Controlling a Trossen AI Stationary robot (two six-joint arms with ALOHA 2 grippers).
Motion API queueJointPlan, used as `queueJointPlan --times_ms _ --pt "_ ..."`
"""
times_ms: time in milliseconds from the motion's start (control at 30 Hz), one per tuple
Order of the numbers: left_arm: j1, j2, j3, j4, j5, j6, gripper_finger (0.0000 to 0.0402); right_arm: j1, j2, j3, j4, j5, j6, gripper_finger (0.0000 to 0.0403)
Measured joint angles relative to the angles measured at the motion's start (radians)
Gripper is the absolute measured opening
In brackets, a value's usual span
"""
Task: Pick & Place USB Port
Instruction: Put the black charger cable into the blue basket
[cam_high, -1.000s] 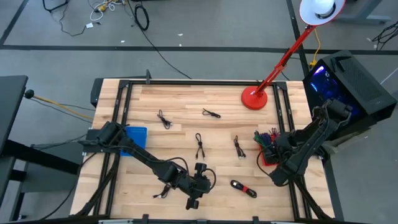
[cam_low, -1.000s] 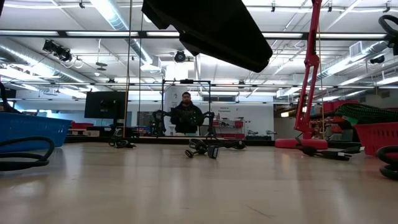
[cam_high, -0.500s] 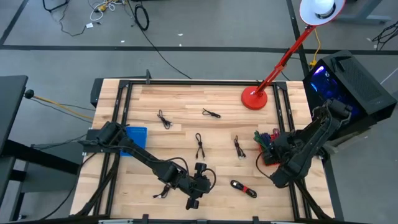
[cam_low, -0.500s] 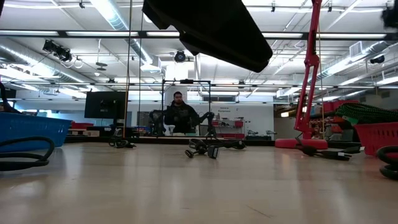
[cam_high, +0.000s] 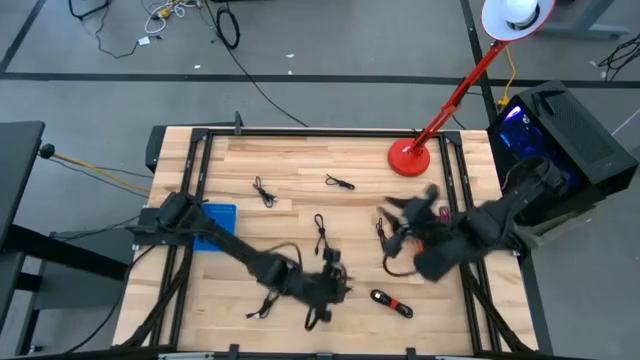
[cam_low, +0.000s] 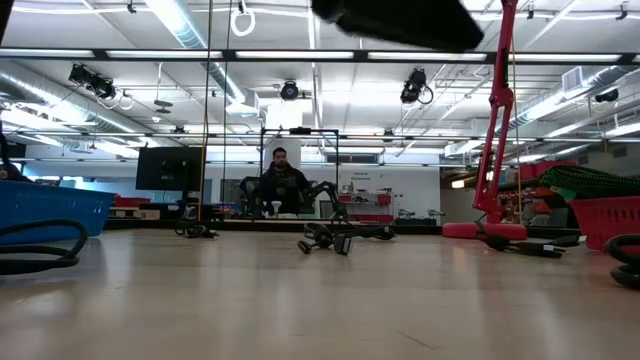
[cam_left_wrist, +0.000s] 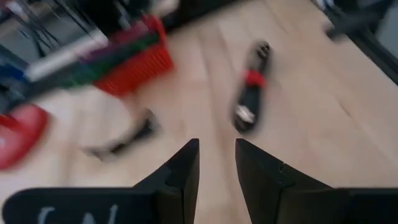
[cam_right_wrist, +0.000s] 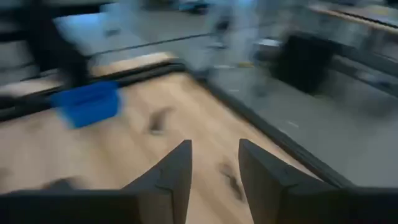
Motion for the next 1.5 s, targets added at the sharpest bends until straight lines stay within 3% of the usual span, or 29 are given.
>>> queueJointPlan --times_ms 67,133,233,300,467,533,633,800,967,1300,1500 --pt "0.052 -0.036 0.000 0.028 0.035 0.042 0.0110 -0.060 0.000 0.010 0.302 -0.164 -0.365 0.0132" --pt "0.112 -0.084 0.000 0.027 0.105 0.052 0.0110 -0.107 0.002 0.010 0.566 -0.301 -0.619 0.0132" --pt "0.194 -0.167 0.000 -0.049 0.200 0.049 0.0110 -0.152 -0.001 0.012 0.791 -0.424 -0.831 0.0132" --pt "0.238 -0.234 0.000 -0.126 0.233 0.036 0.0110 -0.175 -0.012 0.013 0.781 -0.423 -0.864 0.0132" --pt "0.346 -0.392 0.000 -0.297 0.250 0.031 0.0110 -0.247 -0.018 0.009 0.439 -0.471 -0.758 0.0133" --pt "0.390 -0.448 0.000 -0.338 0.258 0.041 0.0110 -0.272 -0.017 -0.008 0.394 -0.479 -0.715 0.0133" --pt "0.447 -0.526 0.000 -0.376 0.303 0.042 0.0110 -0.308 -0.015 -0.098 0.429 -0.505 -0.712 0.0133" --pt "0.506 -0.587 0.001 -0.408 0.347 0.056 0.0110 -0.393 -0.015 -0.331 0.638 -0.645 -0.722 0.0133" --pt "0.540 -0.606 0.002 -0.494 0.353 0.075 0.0110 -0.450 -0.037 -0.484 0.617 -0.619 -0.579 0.0133" --pt "0.609 -0.598 0.000 -0.582 0.361 0.130 0.0110 -0.484 -0.042 -0.666 0.542 -0.863 -0.284 0.0133" --pt "0.670 -0.598 0.000 -0.583 0.453 0.136 0.0110 -0.462 -0.043 -0.719 0.510 -0.900 -0.185 0.0133"
